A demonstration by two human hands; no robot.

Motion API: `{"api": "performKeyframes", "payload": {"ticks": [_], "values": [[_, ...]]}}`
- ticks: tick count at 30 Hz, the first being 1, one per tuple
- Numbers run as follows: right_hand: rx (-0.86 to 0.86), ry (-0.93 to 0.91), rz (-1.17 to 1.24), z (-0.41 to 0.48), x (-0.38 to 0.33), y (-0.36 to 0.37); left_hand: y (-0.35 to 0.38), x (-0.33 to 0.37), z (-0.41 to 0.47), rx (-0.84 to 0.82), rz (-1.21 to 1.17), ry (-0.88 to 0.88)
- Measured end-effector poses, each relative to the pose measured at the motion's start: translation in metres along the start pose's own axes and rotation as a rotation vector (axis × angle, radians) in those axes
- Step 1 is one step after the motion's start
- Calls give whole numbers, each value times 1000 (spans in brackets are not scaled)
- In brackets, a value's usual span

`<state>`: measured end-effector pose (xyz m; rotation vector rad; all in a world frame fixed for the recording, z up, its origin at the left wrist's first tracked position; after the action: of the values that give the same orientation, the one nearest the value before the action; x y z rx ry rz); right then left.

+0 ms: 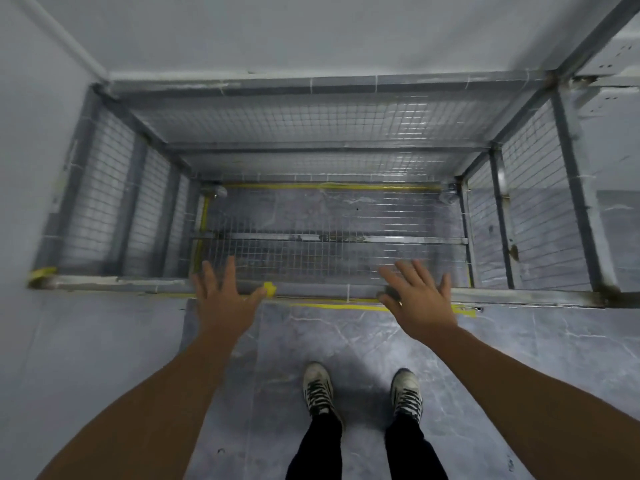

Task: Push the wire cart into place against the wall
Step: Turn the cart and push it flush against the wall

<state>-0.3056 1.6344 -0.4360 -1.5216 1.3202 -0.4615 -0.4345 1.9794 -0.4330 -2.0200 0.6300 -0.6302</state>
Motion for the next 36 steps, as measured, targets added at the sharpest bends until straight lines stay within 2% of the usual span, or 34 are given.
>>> {"api": "performKeyframes", "payload": {"ticks": [5, 11, 15, 22, 36], "values": [[70, -37, -73, 0, -3, 11, -3, -29, 19, -48, 70, -18], [55, 60, -140, -3, -9, 12, -5, -66, 29, -19, 110, -52], [-37, 154, -120, 1, -6, 19, 0, -66, 30, -11, 105, 11], [-76, 181, -146, 1, -6, 19, 9, -68, 32, 61, 38, 65], [-11, 128, -179, 4, -12, 15, 7, -62, 42, 77, -7, 94]]}}
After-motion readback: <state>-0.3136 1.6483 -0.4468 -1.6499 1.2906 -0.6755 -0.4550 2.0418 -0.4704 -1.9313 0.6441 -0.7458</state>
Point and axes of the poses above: each hand's wrist, its own z-axis towards the middle knuckle, its own y-axis out of the palm, x = y × z, the point moved 10 cm from there along z, towards the middle knuckle, and after that the axes turned 3 degrees about z, right-handed, at the moved point
